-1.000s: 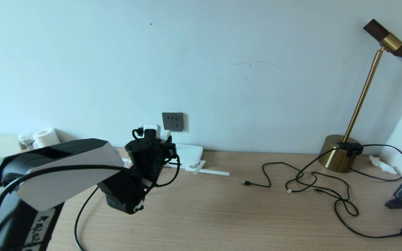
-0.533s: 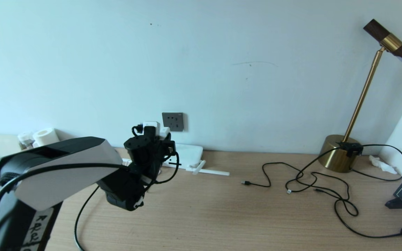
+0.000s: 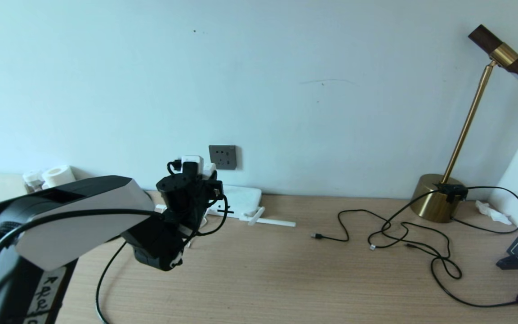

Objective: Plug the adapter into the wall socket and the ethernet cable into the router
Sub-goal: Align plug and socket

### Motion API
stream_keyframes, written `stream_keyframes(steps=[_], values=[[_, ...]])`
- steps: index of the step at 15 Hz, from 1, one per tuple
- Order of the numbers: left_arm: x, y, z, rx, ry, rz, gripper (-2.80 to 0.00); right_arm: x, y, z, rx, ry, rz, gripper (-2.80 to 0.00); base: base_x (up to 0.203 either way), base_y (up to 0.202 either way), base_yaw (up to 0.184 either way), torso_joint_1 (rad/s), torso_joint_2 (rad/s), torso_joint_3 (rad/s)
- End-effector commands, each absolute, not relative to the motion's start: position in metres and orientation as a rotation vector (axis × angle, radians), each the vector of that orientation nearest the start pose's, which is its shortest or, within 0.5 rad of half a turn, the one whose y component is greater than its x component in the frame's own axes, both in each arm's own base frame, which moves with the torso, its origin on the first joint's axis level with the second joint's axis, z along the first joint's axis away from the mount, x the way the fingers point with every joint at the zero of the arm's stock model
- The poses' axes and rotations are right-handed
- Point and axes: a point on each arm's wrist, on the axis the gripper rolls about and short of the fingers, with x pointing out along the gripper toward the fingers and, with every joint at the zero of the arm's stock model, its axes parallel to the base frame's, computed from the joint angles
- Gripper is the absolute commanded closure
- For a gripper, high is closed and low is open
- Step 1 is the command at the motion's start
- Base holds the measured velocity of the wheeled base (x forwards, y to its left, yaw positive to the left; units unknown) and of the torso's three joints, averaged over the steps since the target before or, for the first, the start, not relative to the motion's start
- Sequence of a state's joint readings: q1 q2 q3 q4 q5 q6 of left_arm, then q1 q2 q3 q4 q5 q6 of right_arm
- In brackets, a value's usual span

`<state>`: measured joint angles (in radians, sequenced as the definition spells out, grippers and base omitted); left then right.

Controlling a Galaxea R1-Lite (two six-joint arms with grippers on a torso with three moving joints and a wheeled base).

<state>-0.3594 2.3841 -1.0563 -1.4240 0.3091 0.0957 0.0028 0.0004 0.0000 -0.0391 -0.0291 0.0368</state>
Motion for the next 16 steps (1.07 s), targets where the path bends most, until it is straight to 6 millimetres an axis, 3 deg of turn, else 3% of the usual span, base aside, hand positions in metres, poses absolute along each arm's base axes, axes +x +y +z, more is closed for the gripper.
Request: stream_keyframes(steps=[1, 7, 14, 16], values=[[0.407, -0.145, 0.066, 0.063, -0.099, -0.043, 0.00, -0.022, -0.001, 0.077, 0.037, -0.029, -0.026, 0.00, 0.000, 0.000, 0.000, 0.000, 0.00, 0.000], [0.402, -0.143, 0.069, 0.064, -0.095, -0.043, 0.00, -0.022, -0.001, 0.077, 0.037, -0.029, -0.026, 0.00, 0.000, 0.000, 0.000, 0.000, 0.00, 0.000], [0.387, -0.137, 0.093, 0.058, -0.116, -0.048, 0.00, -0.022, -0.001, 0.077, 0.037, -0.030, -0.027, 0.00, 0.000, 0.000, 0.000, 0.000, 0.00, 0.000], [0.387, -0.138, 0.092, 0.060, -0.113, -0.047, 0.00, -0.022, -0.001, 0.077, 0.037, -0.028, -0.026, 0.00, 0.000, 0.000, 0.000, 0.000, 0.00, 0.000]])
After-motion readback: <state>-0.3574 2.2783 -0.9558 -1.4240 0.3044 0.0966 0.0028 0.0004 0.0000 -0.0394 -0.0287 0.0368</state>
